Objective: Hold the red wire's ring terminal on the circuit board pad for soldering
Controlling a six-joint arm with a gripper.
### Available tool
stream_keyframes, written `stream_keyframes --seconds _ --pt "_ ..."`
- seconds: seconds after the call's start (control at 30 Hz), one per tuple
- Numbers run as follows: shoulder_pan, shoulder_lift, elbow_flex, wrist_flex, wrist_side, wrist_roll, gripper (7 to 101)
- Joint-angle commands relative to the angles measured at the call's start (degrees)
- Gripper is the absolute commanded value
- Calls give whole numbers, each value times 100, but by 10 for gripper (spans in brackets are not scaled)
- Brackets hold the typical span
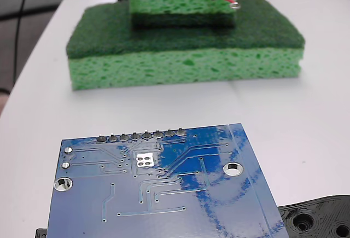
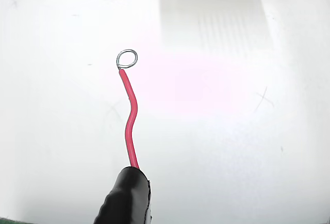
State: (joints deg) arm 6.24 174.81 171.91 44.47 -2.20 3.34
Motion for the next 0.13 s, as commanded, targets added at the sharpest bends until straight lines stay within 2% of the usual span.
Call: stream_keyframes --seconds 0.03,0.13 --pt "0 18 -35 -9 -18 0 1003" --pt "0 18 -35 -9 -18 0 1003"
